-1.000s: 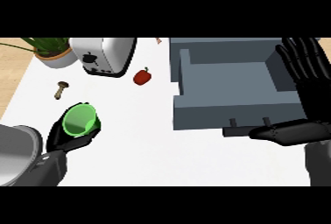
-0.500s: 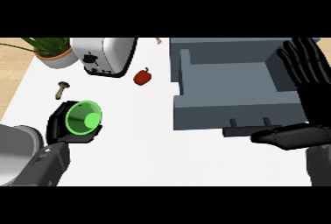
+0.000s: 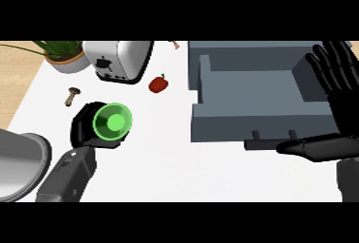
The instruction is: Pick up the cup, place it into the drawer and close the drawer
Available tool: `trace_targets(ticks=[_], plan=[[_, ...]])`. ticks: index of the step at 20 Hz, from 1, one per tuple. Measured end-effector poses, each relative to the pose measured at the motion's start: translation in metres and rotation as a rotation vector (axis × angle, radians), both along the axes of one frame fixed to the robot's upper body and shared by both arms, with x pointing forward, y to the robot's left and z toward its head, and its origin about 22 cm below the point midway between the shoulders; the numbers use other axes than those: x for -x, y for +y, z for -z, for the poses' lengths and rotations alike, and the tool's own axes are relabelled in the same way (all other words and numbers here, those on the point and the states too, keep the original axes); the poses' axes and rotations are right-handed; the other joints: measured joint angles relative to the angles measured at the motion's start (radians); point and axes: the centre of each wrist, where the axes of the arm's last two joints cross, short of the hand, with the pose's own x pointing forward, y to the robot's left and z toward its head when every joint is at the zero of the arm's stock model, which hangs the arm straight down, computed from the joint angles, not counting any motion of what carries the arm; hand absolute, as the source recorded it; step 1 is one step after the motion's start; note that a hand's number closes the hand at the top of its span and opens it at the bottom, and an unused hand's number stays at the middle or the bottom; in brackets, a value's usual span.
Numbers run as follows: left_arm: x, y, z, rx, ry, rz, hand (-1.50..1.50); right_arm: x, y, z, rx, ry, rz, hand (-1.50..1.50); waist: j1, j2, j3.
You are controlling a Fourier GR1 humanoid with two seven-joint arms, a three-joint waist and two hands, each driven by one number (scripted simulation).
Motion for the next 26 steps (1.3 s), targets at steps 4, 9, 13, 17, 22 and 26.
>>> trace_targets(ticks=[4,9,13,17,22,26], plan=[[-0.025,-0.021,-0.024,-0.013,-0.057,0.085,1.5,0.002,-0.003,0.002,0.005,0.004,0.012,-1.5,0.011,-0.005,0.001],[-0.06,-0.065,-0.07,-0.025,-0.151,0.197,1.5,-0.002,-0.002,0.008,0.006,0.007,0.035,-1.5,0.022,-0.009,0.003],[-0.081,-0.098,-0.117,-0.039,-0.179,0.277,1.5,0.002,-0.008,0.007,0.011,0.011,0.047,-1.5,0.025,-0.013,0.003],[-0.097,-0.133,-0.169,-0.073,-0.193,0.31,1.5,-0.001,-0.008,0.008,0.006,0.009,0.048,-1.5,0.02,-0.012,0.003],[-0.106,-0.176,-0.227,-0.111,-0.18,0.319,1.5,-0.002,-0.007,0.014,0.005,0.0,0.045,-1.5,0.007,-0.009,0.003],[-0.111,-0.205,-0.255,-0.154,-0.13,0.303,1.5,-0.003,-0.003,0.009,0.005,-0.008,0.038,-1.5,-0.004,-0.004,0.003]])
